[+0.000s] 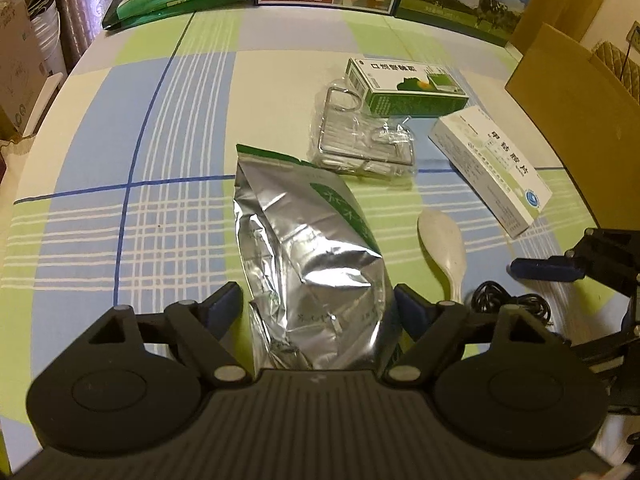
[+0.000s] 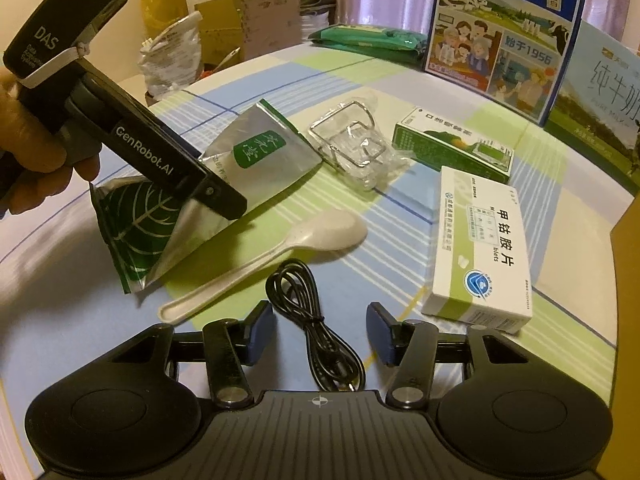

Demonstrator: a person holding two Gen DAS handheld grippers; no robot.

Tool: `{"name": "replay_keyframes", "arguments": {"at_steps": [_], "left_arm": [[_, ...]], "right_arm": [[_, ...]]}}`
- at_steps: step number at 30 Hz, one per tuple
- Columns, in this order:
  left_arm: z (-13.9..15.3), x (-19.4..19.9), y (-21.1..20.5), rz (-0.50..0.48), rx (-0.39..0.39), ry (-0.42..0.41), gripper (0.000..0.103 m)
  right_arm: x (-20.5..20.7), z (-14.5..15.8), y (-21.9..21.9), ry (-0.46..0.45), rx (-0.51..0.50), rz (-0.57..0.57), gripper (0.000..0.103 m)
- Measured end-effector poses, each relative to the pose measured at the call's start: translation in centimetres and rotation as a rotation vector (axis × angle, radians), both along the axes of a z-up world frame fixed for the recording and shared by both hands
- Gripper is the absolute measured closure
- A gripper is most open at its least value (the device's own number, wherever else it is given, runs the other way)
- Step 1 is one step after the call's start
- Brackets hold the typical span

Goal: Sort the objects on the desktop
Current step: 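Grasp the silver leaf pouch with the left tool while the right tool grasps the black cable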

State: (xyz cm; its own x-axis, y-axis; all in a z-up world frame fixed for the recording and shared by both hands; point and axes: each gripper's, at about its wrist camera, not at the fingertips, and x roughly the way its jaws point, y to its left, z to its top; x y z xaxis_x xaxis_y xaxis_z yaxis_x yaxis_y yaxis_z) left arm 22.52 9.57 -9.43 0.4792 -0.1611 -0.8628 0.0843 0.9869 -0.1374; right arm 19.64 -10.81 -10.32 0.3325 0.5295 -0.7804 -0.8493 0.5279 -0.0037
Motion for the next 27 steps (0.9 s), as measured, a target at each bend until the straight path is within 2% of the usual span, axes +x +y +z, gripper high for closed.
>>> {"name": "replay_keyframes", "arguments": {"at_steps": [2, 3, 6, 7, 8, 15, 18, 22, 27], "left_arm": [[0.1, 0.0, 0.0, -0.003, -0.001, -0.003, 0.035], [0.2, 0.0, -0.1, -0.004, 0.002, -0.003, 0.036], [0.3, -0.2, -0.1, -0.012, -0.005, 0.002, 0.041], [0.4, -0.3, -0.1, -0.015, -0.007, 0.003, 0.044], [0.5, -0.5, 0.0, -0.019, -0.012, 0.005, 0.048], [0.9, -2.7, 0.1, -0.055, -0.026, 0.029, 0.049], [0.7, -2.5, 0.3, -0.038, -0.025, 0.038, 0.042], [0.5, -2.3, 0.0, -0.045, 0.001, 0.039, 0.036], [0.4, -2.3, -0.6, -0.076, 0.050, 0.036, 0.034]], "right_arm": [[0.0, 0.0, 0.0, 0.006, 0.006, 0.002, 0.063], [0.0, 0.0, 0.0, 0.011, 0.009, 0.002, 0.065], [-0.2, 0.1, 0.1, 0.018, 0.013, 0.000, 0.079], [-0.3, 0.1, 0.1, 0.018, 0.011, -0.005, 0.088], [-0.4, 0.2, 0.0, 0.021, 0.008, -0.015, 0.092], [-0.6, 0.6, -2.6, 0.111, 0.068, -0.216, 0.093], [-1.0, 0.9, -3.6, 0.123, 0.094, -0.276, 0.093], [-2.0, 1.1, -3.7, 0.089, 0.093, -0.278, 0.092], [-2.7, 0.6, -3.3, 0.055, 0.073, -0.256, 0.092]]}}
